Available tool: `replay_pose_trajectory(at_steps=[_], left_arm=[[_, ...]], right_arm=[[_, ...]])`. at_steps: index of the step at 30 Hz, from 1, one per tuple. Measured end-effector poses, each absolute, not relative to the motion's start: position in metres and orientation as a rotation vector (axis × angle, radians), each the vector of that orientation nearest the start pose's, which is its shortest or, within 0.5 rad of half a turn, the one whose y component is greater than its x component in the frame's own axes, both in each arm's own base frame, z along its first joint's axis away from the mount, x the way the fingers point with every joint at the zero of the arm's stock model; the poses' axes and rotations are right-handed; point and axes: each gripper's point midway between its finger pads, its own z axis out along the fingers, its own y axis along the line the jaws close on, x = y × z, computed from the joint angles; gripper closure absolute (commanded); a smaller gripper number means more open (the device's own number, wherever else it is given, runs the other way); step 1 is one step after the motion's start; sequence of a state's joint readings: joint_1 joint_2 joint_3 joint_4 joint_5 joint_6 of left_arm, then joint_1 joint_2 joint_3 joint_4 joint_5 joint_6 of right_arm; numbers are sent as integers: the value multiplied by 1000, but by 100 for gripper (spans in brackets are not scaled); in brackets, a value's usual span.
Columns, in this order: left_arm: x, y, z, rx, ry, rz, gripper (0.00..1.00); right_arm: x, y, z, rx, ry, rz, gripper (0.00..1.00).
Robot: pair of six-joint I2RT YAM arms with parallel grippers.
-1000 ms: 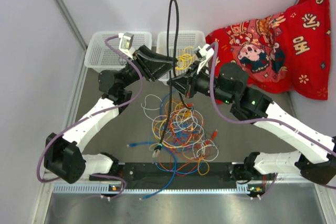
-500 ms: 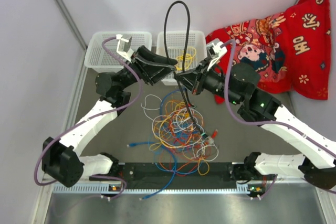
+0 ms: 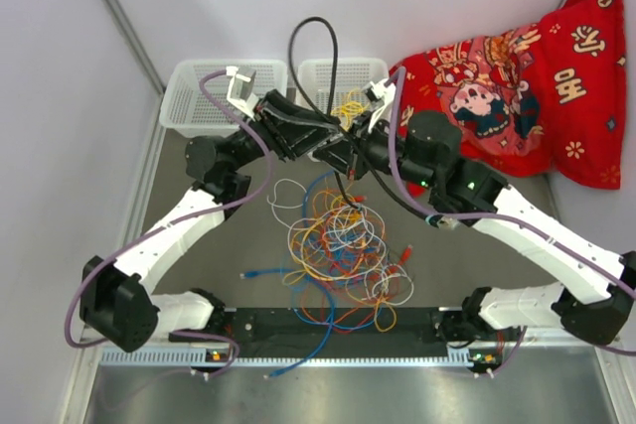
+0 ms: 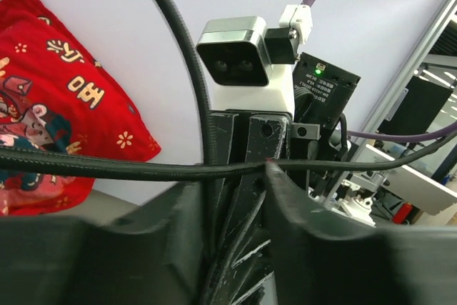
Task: Untangle the cables
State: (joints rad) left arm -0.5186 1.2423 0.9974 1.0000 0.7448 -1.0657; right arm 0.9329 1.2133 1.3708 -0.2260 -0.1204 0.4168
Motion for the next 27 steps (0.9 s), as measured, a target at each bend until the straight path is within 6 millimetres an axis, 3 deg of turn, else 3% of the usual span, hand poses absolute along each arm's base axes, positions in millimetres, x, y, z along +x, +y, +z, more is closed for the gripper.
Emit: replay_pose_trajectory(at_steps=[1,4,9,12,13,15,16,19,27], left_arm=[[216,-291,469,539,1078,-1716,84],[220,-292,468,533,1075,-1709,99],[224,-294,469,536,1071,-1698,100],[224,-299,467,549,1081,-1698,100],[225,-300,467,550,1083,-1697,100],[229,-300,470,544,1082,-1676,100],[232,-300,472,536,1080,-1661,100],[246,-299,472,496,1101,-1596,100],[308,-285,450,325,1264,-1343,100]], right_arm=[[208,347,404,-546,1681,1119,100],[206,345,406,-546,1678,1137,100],[203,338,410,-539,1666,1131,100],[201,331,408,-529,1661,1117,67],[202,328,406,-522,1664,1107,46],[202,320,399,-513,1680,1073,28],[201,316,397,-510,1686,1059,14],[200,304,395,-494,1685,1021,1],[201,253,407,-357,1636,885,1]])
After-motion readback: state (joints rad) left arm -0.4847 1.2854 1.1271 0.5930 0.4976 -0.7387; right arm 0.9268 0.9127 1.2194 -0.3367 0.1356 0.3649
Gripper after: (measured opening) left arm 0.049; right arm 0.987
